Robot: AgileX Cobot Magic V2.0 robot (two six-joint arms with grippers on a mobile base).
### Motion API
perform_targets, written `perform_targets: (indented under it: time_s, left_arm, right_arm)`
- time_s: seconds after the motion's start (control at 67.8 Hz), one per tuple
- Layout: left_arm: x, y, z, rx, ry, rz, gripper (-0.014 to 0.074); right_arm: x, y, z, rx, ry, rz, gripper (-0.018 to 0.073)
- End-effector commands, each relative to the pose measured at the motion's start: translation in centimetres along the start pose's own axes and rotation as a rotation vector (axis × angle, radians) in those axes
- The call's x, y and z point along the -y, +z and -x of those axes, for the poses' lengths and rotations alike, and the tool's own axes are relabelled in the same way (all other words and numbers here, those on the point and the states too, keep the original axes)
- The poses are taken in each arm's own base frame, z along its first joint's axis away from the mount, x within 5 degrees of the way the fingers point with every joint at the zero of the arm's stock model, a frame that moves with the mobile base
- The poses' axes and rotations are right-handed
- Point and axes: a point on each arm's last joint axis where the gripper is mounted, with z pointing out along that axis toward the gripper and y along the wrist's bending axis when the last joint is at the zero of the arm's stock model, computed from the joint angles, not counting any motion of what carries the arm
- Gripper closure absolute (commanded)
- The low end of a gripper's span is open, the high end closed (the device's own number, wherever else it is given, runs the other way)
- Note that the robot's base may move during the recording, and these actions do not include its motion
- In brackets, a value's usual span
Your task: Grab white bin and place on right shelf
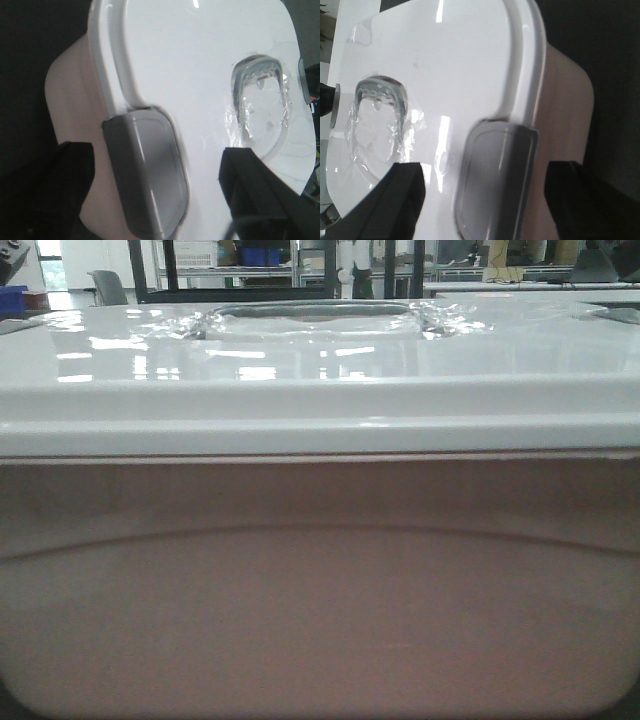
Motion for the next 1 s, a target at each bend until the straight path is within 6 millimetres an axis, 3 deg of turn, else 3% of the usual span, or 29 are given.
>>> perform_targets:
  time_s: [0.0,0.251,0.988]
  left_arm:
    - [1.5,-0.6,0.4,0.043,0.023,-0.061,0.0176]
    - [1.0,0.3,-0.6,0.064,-0.053,-0.123,0.0176]
    - [0.6,2.0,-0.3,0.039,-0.042,-0.122,0.0177]
  right_arm:
    - [-1.2,-0.2,0.1,-0.026,-0.021,0.102,-0.0030]
    - [-1.4,-0.2,0.1,-0.026,-0.031,0.136,-0.0030]
    - [-1.0,1.2,-0.5,-0.065,-0.027,0.134,-0.0030]
